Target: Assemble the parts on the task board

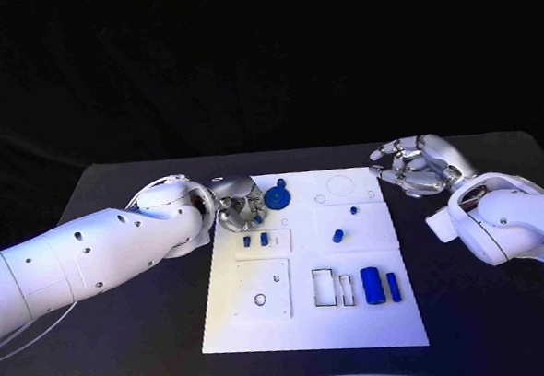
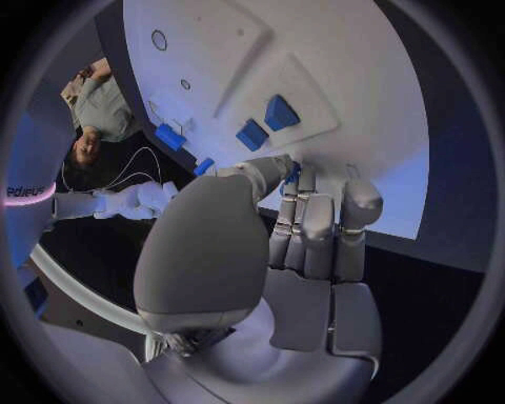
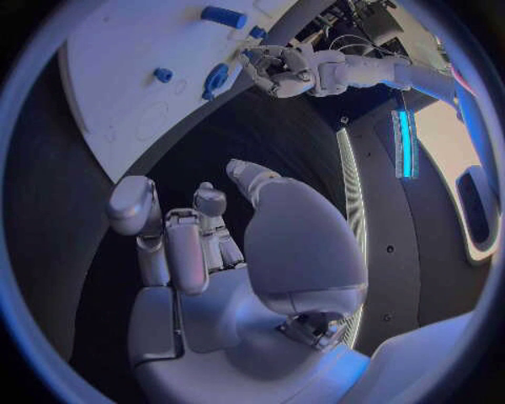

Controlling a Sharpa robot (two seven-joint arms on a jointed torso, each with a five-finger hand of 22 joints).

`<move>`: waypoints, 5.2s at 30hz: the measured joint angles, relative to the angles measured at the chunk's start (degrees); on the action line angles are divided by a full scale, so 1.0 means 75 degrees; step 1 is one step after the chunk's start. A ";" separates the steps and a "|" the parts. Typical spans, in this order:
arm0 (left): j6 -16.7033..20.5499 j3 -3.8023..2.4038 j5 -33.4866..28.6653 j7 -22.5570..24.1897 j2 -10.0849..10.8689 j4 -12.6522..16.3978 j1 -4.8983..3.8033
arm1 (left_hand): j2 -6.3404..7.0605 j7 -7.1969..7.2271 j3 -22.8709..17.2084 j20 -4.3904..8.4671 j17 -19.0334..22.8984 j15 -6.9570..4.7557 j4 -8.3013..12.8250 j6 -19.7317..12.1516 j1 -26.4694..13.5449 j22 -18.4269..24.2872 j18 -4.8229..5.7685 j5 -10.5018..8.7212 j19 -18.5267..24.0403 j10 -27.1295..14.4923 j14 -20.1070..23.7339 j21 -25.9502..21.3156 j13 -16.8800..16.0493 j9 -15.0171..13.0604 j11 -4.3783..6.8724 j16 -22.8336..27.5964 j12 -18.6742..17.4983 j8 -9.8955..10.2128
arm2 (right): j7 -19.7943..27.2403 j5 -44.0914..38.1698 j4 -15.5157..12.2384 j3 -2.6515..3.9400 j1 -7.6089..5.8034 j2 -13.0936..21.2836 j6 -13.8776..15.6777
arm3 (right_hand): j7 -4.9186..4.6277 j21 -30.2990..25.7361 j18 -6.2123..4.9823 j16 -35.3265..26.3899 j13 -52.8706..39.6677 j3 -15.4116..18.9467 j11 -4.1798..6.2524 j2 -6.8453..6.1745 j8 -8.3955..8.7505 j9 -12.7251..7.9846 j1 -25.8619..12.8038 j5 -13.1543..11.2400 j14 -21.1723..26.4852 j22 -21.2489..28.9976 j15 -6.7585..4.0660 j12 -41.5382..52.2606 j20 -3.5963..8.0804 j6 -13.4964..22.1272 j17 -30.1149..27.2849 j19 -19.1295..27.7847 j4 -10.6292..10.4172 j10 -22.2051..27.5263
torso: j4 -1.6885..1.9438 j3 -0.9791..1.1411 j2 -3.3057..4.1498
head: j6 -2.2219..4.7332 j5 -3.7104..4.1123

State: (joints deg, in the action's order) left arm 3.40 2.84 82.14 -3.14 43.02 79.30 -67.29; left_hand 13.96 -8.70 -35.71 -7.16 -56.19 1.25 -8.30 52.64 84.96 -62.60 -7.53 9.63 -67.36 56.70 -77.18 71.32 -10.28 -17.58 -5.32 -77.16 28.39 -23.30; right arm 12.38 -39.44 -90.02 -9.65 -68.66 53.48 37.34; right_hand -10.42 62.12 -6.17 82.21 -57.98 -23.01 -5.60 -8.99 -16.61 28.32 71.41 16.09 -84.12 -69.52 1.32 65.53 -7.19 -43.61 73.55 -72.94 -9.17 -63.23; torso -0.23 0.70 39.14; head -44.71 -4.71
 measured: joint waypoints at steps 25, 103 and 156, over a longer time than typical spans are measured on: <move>0.0102 0.0001 -0.0053 0.0037 0.0025 0.0011 0.0011 | 0.0150 -0.0217 0.0051 -0.0139 0.0558 0.0203 -0.0052 -0.0302 -0.0150 0.0305 0.0000 0.0000 0.0248 -0.0558 0.0288 -0.0268 0.0080 0.0182 -0.0206 0.0177 -0.0297 0.0433 | 0.0000 -0.0001 0.0011 0.0000 0.0012 0.0000 0.0000 | 0.0000 0.0000 0.0000 -0.0030 0.0024 0.0000 0.0000 0.0000 0.0000 -0.0007 0.0000 0.0000 0.0000 0.0018 0.0000 0.0000 0.0000 0.0000 0.0000 0.0000 0.0000 0.0000 | -0.0004 0.0002 0.0000 | -0.0012 -0.0022; 0.0526 -0.0019 -0.0942 0.0600 0.0374 0.0147 0.0053 | -0.0261 0.0069 0.3169 -0.0358 0.1283 0.0409 -0.1076 -0.0726 0.0223 0.0984 -0.0001 0.0000 0.0658 -0.1623 0.0657 -0.1008 0.0455 0.0820 -0.0451 0.0051 -0.0457 0.1397 | 0.0007 -0.0002 0.0047 0.0001 0.0030 0.0021 0.0001 | 0.0000 -0.0077 0.0000 -0.0059 0.0080 0.0000 0.0026 0.0000 -0.0030 -0.0014 0.0000 0.0000 0.0000 0.0056 0.0000 0.0000 0.0028 0.0000 -0.0076 0.0028 0.0000 0.0027 | -0.0004 -0.0001 0.0002 | -0.0012 0.0010; 0.1368 -0.0244 -0.9916 0.3091 0.1755 0.1282 0.0004 | -0.0182 -0.0232 0.1039 -0.0152 0.4511 0.0203 -0.0959 0.0154 0.0062 0.3078 -0.0303 0.0046 0.1898 -0.0103 0.2335 -0.3322 0.0718 0.0761 -0.0166 0.2425 -0.0088 0.0976 | -0.3038 -0.7443 -0.0014 0.0014 -0.0395 -0.0730 -0.3190 | 0.0010 0.0163 -0.0038 -0.0532 0.6120 -0.1441 -0.0130 -0.0544 0.0104 -0.0620 0.0221 -0.1013 0.0028 -0.0457 0.0002 -0.6675 0.0002 -0.0976 -0.0620 -0.0359 0.1127 0.0878 | 0.0007 -0.0021 -0.0048 | 0.0155 0.0568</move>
State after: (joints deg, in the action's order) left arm 13.66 1.01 7.77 20.04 56.19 88.92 -67.26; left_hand 12.59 -10.44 -27.92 -8.30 -22.35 2.77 -15.49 53.79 85.42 -39.52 -9.81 9.97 -53.12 55.93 -59.66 46.40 -4.90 -11.88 -6.56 -58.97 27.73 -15.98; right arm -10.41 -95.27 -90.13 -9.54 -71.62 48.00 13.41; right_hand -10.35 63.35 -6.45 78.22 -12.08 -33.82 -6.58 -13.06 -15.83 23.67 73.06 8.49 -83.92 -72.95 1.34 15.47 -7.18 -50.94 68.90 -75.63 -0.72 -56.64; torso -0.17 0.54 38.78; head -43.56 -0.46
